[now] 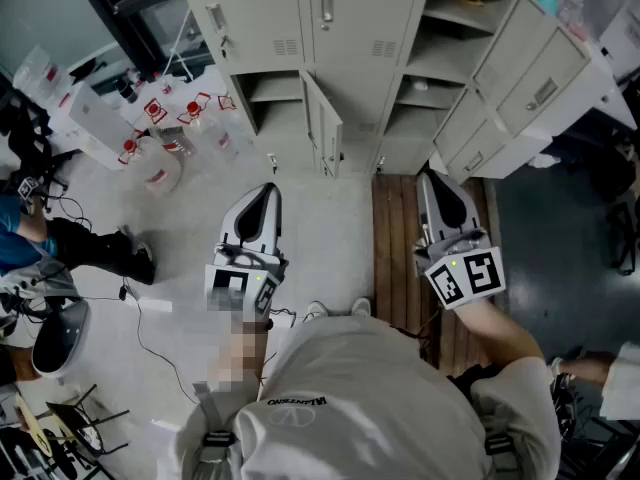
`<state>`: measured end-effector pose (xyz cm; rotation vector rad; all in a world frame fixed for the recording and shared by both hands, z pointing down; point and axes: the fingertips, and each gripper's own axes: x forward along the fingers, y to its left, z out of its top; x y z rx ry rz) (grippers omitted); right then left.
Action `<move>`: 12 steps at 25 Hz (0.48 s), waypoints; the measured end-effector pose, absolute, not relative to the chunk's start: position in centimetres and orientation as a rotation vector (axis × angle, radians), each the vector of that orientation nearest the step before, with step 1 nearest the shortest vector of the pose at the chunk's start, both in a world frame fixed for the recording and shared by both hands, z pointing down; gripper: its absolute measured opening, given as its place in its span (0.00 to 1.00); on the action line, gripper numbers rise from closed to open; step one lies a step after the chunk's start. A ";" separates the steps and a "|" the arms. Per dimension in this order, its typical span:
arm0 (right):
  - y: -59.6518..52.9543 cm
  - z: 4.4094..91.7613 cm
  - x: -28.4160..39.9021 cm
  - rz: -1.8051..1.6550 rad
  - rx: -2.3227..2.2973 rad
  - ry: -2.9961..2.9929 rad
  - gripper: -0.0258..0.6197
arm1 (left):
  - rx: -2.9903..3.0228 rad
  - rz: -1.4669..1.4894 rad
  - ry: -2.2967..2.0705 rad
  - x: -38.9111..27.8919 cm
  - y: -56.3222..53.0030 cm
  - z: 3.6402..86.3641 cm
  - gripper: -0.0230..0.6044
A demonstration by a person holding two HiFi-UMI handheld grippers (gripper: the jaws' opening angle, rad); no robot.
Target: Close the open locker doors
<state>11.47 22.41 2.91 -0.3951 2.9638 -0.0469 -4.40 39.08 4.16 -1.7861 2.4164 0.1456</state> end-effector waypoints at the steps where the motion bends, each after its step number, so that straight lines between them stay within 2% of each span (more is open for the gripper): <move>1: 22.5 3.0 11.2 -0.052 -0.392 2.966 0.05 | -1.787 0.145 2.418 -4.6 39.2 4.2 0.04; 12: 23.2 5.6 8.4 -0.040 -0.415 2.991 0.06 | -1.836 0.098 2.450 -7.2 40.4 7.2 0.04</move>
